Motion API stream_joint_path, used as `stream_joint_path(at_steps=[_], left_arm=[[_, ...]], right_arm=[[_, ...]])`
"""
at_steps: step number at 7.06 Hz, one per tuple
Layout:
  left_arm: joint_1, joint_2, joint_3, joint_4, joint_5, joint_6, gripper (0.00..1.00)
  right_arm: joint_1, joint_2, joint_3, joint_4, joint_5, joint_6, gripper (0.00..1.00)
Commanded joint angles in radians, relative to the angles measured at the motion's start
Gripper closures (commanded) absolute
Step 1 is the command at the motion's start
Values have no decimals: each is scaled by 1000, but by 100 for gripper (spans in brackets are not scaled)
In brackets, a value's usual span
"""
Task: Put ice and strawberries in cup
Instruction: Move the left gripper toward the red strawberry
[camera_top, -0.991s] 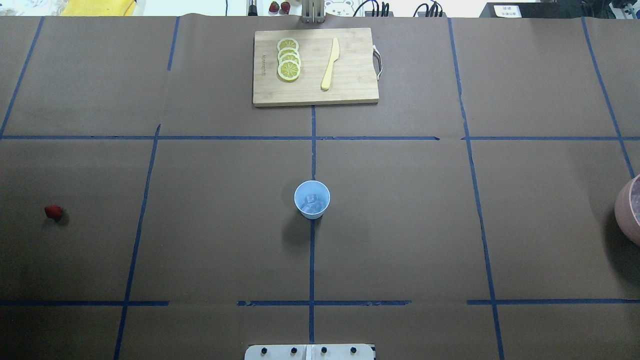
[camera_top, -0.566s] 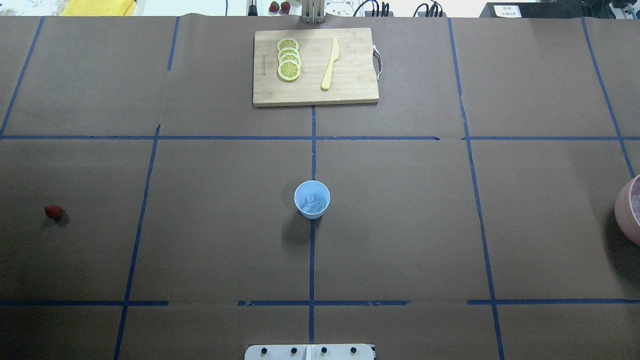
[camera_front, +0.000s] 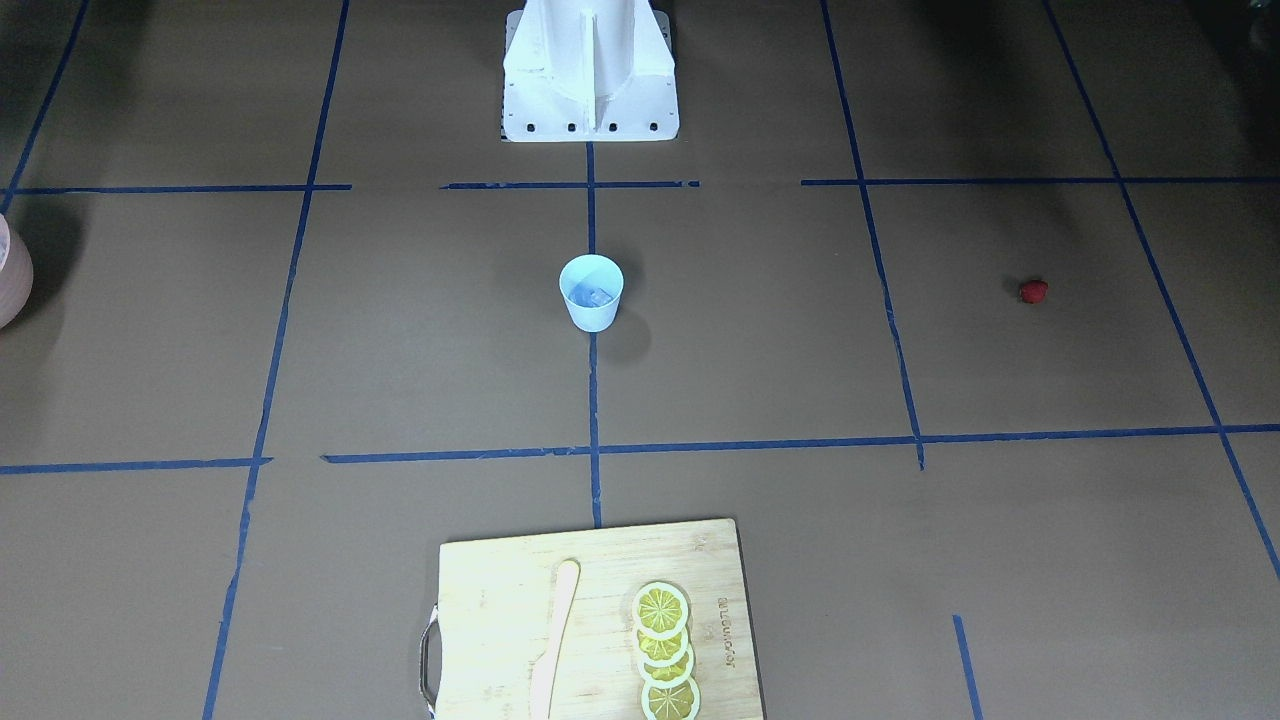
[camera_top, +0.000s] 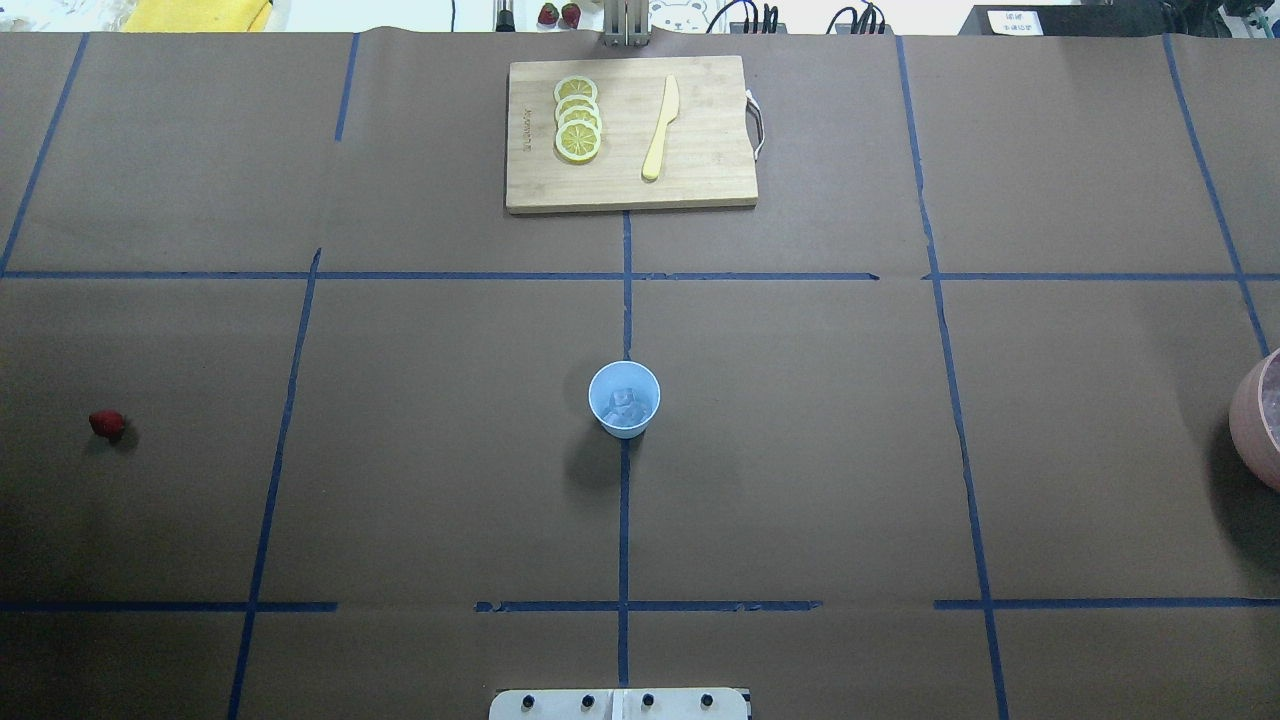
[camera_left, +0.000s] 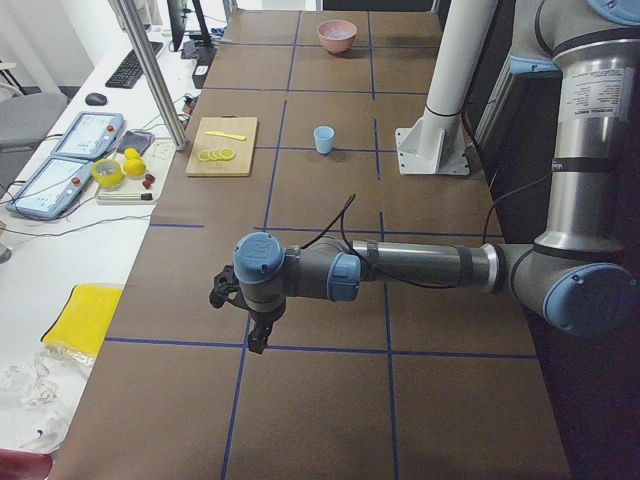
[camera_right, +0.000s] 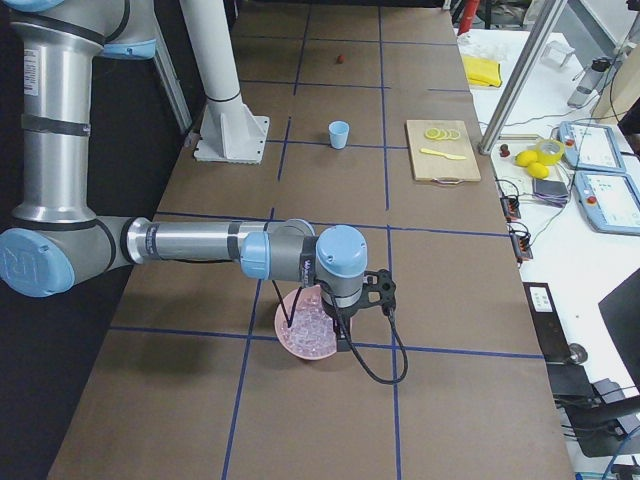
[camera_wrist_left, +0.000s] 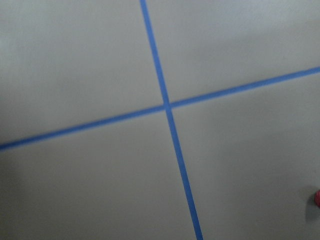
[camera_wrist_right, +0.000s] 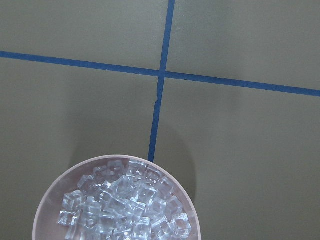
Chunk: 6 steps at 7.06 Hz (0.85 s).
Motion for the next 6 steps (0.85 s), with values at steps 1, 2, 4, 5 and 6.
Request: stream_joint_path(at_steps=[1,2,4,5,6], left_arm=[[50,-6,3,-83,0,-5,0],[90,15,-2,-170,5,-109,0],[204,40,-4,-333,10,-333,0],[244,61,-4,-405,11,-436,0],[303,78,-10,-480,46,-556,0]], right_arm=[[0,0,-1,0,-2,-1,0],[0,0,-1,0,-1,-1,0],[0,0,0,0,1,0,0],[0,0,0,0,1,-1,0],[0,0,2,0,1,-1,0]])
